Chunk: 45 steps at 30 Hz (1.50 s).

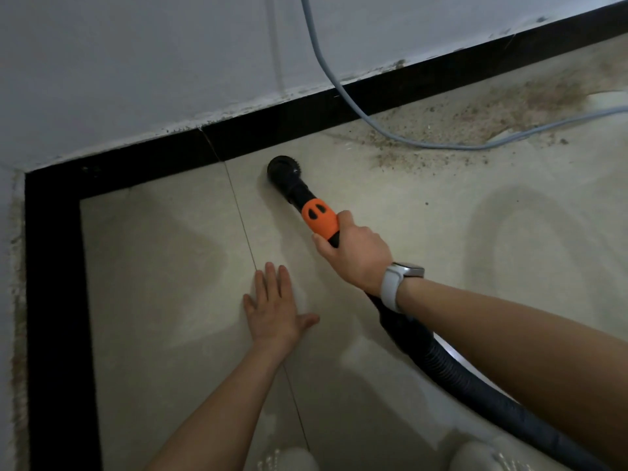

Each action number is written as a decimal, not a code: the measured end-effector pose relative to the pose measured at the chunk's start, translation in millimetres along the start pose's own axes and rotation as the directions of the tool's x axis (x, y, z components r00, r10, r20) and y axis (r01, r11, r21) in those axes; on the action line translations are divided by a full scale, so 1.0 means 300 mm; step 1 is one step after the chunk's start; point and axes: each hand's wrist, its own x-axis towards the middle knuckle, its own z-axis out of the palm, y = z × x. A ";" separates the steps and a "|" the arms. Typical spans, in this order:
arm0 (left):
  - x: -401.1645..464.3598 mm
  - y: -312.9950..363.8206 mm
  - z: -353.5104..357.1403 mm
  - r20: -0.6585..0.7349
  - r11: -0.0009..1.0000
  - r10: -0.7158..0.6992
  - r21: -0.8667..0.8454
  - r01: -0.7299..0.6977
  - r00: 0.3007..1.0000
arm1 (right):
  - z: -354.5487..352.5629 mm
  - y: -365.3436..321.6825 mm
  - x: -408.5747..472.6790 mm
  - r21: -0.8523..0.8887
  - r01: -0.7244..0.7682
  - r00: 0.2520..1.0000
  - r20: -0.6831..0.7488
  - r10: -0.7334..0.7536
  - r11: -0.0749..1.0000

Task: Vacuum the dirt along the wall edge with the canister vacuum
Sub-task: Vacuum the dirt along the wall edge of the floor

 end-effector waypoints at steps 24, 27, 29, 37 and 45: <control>0.005 0.000 -0.006 -0.007 0.996 0.014 0.092 -0.013 1.000 | -0.085 0.034 0.138 0.053 -0.098 0.994 -0.044 0.100 0.994; 0.005 0.004 -0.010 0.001 0.994 0.008 0.112 -0.008 1.000 | -0.152 0.142 0.141 0.095 -0.231 0.961 -0.136 0.243 0.968; 0.007 0.016 -0.019 0.018 0.994 -0.007 0.108 0.005 1.000 | -0.179 0.205 0.124 0.064 -0.289 0.937 -0.187 0.296 0.955; 0.010 0.044 -0.035 0.046 0.994 -0.057 0.098 0.052 0.997 | -0.186 0.244 -0.035 0.043 -0.216 0.973 -0.078 0.219 0.975; -0.003 0.123 -0.031 0.045 0.991 0.057 0.122 -0.062 0.997 | -0.247 0.356 -0.121 0.083 -0.316 0.946 -0.041 0.321 0.945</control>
